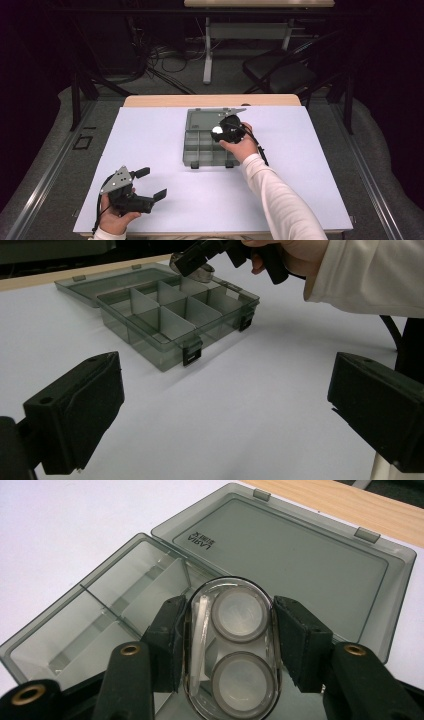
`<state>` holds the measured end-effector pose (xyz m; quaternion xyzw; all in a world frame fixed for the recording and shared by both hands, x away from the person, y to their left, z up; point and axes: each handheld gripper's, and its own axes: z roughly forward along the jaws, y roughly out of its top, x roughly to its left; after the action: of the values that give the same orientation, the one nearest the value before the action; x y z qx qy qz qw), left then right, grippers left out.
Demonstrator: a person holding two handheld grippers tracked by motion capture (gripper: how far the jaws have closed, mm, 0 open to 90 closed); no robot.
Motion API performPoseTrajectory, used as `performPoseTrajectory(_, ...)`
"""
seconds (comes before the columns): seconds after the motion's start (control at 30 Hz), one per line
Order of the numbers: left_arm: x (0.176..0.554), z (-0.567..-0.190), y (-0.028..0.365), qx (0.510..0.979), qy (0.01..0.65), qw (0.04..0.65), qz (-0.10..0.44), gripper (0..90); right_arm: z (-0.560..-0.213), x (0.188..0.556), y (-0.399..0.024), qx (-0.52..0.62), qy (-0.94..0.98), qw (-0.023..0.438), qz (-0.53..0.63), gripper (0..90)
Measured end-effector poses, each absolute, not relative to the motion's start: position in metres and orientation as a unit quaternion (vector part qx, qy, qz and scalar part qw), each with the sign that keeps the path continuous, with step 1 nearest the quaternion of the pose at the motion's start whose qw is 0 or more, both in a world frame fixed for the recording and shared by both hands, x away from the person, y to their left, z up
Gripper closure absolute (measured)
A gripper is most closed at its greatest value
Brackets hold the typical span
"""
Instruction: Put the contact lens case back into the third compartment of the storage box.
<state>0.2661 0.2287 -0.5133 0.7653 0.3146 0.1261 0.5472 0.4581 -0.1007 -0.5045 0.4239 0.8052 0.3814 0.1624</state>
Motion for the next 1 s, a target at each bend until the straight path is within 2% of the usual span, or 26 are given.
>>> performPoseTrajectory(1.0,0.266,-0.514,0.229,0.765,0.315,0.548,0.125,1.6,-0.517,0.466,-0.095,0.421,0.796,0.179,0.396,48.8)
